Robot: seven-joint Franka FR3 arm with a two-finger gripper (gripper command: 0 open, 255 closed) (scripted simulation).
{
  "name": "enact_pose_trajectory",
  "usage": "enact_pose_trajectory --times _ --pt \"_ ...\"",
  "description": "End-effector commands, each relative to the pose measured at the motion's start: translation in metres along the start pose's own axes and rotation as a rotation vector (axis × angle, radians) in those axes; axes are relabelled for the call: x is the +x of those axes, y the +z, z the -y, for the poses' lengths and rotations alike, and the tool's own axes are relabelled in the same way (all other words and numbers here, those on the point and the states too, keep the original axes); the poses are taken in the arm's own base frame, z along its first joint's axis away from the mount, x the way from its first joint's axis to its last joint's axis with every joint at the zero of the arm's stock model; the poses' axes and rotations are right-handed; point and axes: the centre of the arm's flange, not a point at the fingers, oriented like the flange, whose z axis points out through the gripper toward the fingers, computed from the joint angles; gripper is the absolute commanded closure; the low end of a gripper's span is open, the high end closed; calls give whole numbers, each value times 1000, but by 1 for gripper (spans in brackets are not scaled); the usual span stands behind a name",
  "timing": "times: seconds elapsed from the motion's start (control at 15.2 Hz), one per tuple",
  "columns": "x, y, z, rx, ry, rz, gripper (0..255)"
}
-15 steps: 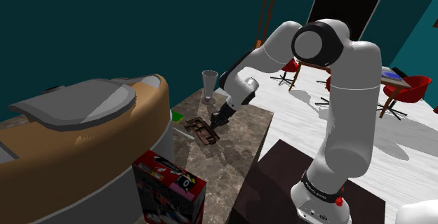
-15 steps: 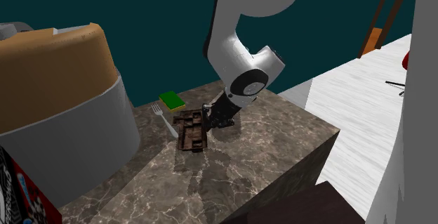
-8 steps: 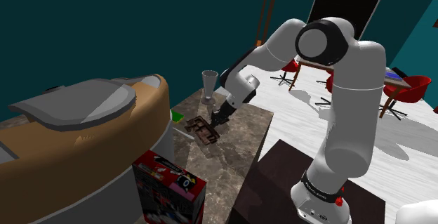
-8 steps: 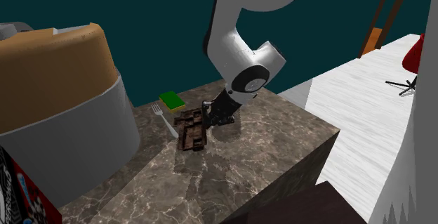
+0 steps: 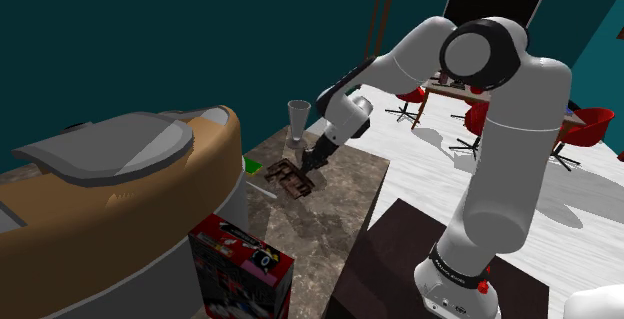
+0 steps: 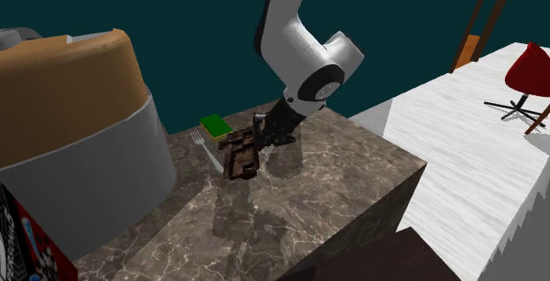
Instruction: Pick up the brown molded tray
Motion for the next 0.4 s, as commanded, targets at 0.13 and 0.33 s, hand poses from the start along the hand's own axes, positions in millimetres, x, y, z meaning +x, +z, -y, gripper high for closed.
enact_pose_trajectory --times 0.13,0.33 --pt "2 -18 13 0 0 0 255" --pt "3 -23 17 0 0 0 255"
